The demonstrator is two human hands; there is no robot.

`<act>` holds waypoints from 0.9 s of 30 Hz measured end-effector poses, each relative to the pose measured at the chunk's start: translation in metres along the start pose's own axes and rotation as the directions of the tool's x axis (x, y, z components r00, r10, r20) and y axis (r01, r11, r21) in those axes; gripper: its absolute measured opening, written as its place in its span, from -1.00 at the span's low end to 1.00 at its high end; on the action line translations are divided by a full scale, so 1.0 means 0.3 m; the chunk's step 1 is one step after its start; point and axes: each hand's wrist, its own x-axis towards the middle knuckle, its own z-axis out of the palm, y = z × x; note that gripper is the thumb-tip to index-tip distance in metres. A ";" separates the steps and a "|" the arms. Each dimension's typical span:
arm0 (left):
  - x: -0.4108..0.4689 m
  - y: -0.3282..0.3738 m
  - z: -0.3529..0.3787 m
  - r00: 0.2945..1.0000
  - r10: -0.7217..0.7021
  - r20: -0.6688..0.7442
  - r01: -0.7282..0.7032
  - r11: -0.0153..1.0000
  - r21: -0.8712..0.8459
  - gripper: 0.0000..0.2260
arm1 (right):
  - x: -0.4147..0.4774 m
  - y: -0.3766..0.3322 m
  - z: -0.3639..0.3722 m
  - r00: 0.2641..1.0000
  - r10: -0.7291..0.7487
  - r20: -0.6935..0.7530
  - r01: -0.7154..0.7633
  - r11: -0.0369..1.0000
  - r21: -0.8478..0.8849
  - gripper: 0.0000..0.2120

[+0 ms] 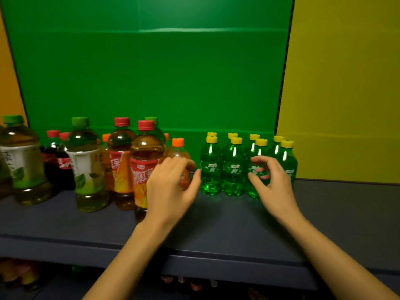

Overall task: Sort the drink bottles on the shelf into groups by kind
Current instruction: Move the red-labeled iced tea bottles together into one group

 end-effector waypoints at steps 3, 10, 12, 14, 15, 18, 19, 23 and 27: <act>-0.048 -0.077 -0.108 0.994 -0.068 -0.082 0.061 0.995 -0.080 -0.88 | -0.018 -0.111 0.105 0.993 -0.010 0.117 -0.003 0.993 0.116 -0.74; -0.102 -0.300 -0.230 0.938 -0.340 -0.072 0.318 0.923 -0.216 -0.66 | -0.078 -0.335 0.343 0.949 0.073 0.306 -0.188 0.912 0.366 -0.56; -0.115 -0.361 -0.221 0.917 -0.397 0.031 0.394 0.896 -0.205 -0.47 | -0.095 -0.367 0.410 0.938 0.104 0.332 -0.227 0.905 0.359 -0.36; -0.126 -0.406 -0.196 0.885 -0.435 0.166 0.463 0.856 -0.231 -0.32 | -0.111 -0.388 0.475 0.937 0.155 0.314 -0.252 0.920 0.300 -0.13; -0.130 -0.427 -0.182 0.860 -0.454 0.235 0.504 0.826 -0.251 -0.25 | -0.117 -0.397 0.507 0.937 0.187 0.294 -0.270 0.924 0.273 -0.06; -0.123 -0.455 -0.153 0.783 -0.496 0.376 0.615 0.712 -0.339 -0.13 | -0.132 -0.407 0.570 0.938 0.266 0.224 -0.319 0.914 0.252 -0.14; -0.116 -0.460 -0.145 0.763 -0.500 0.409 0.640 0.675 -0.369 -0.13 | -0.137 -0.408 0.579 0.934 0.286 0.212 -0.337 0.904 0.264 -0.22; -0.095 -0.469 -0.122 0.746 -0.532 0.400 0.662 0.660 -0.356 -0.24 | -0.149 -0.409 0.586 0.931 0.319 0.175 -0.362 0.861 0.356 -0.41; -0.084 -0.471 -0.122 0.792 -0.521 0.318 0.605 0.739 -0.296 -0.31 | -0.166 -0.404 0.582 0.933 0.333 0.135 -0.358 0.834 0.419 -0.44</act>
